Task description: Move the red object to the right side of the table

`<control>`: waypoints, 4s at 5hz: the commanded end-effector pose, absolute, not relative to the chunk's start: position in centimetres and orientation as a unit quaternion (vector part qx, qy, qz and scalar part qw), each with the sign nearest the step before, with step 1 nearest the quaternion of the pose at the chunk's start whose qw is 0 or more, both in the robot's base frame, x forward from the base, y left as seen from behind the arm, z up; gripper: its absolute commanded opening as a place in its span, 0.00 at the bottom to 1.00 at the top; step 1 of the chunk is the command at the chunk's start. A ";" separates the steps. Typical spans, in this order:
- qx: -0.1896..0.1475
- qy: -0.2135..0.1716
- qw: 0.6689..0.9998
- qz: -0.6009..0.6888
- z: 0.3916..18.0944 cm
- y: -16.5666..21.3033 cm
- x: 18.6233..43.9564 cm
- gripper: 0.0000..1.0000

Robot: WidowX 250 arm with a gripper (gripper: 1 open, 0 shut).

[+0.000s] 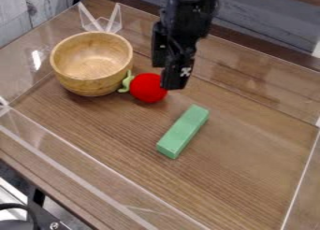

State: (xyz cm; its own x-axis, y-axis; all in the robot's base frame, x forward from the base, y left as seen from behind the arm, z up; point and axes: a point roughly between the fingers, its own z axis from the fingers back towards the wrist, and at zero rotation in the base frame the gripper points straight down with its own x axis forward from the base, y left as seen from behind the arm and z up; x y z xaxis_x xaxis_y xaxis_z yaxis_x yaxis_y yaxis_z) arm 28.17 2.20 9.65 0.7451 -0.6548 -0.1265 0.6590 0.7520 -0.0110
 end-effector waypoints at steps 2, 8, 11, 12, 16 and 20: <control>0.041 0.043 0.887 -0.459 8.9 5.1 28.0 1.00; 0.069 -0.027 0.858 -0.508 7.9 8.9 28.5 1.00; 0.068 -0.044 0.870 -0.487 7.3 8.4 29.1 1.00; 0.062 -0.050 0.868 -0.491 7.3 7.4 28.5 1.00; 0.031 -0.064 0.832 -0.550 5.4 6.0 30.4 1.00; 0.058 -0.061 0.855 -0.511 7.4 -8.6 32.3 0.00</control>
State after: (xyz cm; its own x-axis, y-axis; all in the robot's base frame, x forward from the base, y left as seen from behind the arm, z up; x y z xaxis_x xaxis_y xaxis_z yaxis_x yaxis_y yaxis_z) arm 31.19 -8.62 5.78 0.4644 -0.8856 0.0060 0.8792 0.4619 0.1167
